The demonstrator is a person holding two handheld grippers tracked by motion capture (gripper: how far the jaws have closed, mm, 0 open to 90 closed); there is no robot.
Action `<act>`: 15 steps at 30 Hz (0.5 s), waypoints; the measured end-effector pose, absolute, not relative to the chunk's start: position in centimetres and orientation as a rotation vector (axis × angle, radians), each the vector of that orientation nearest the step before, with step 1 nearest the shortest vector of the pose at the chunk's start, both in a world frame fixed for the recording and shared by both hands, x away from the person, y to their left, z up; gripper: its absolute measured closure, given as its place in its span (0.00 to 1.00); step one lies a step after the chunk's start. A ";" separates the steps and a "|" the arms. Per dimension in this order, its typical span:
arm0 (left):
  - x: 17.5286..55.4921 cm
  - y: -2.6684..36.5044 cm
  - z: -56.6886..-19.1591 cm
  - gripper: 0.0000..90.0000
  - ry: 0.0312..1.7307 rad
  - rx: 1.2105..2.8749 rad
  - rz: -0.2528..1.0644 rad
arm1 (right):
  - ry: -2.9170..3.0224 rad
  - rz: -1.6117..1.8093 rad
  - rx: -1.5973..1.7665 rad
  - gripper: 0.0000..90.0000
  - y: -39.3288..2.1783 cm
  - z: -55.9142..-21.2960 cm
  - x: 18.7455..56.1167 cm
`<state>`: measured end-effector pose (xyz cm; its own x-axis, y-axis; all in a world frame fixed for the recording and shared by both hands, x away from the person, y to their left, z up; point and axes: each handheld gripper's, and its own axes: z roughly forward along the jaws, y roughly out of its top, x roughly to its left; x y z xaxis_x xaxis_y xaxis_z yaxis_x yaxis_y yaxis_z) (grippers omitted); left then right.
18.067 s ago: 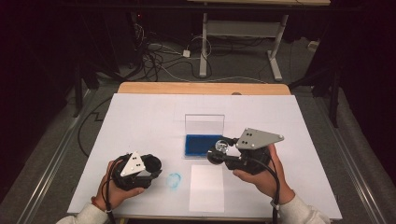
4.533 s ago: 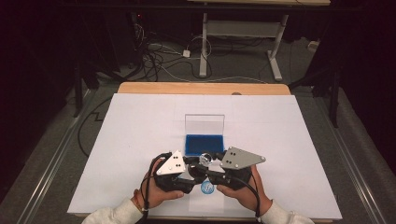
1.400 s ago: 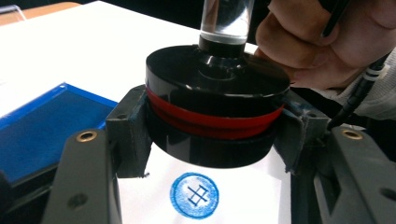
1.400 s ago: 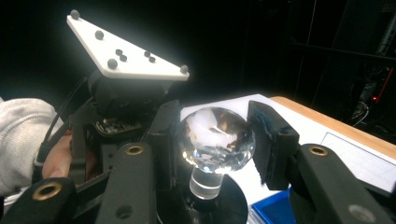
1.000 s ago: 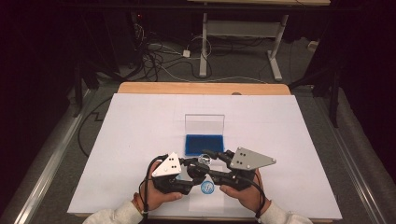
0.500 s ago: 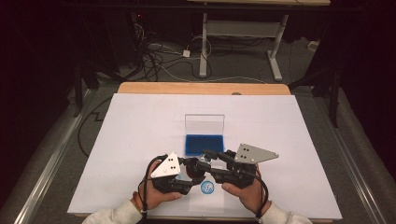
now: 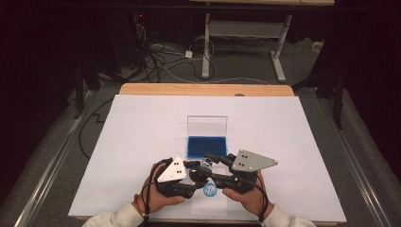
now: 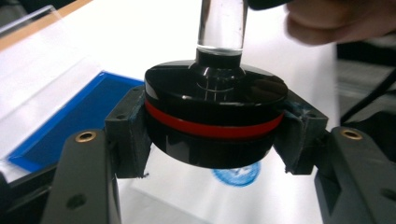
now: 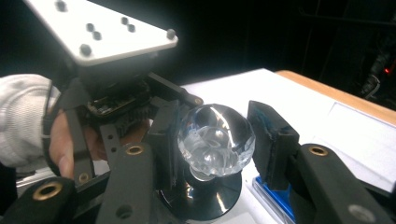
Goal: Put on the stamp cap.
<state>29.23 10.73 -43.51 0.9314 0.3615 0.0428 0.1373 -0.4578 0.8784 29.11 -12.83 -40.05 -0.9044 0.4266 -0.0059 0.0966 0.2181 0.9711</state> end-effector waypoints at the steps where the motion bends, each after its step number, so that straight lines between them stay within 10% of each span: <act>1: 29.2 10.7 -43.5 0.40 0.355 2.047 0.273 | 2.220 1.749 0.481 0.63 -12.9 -40.0 29.1; 15: 29.0 10.8 -42.6 0.40 0.335 2.091 0.292 | 2.239 1.702 0.436 0.63 -13.1 -39.6 28.8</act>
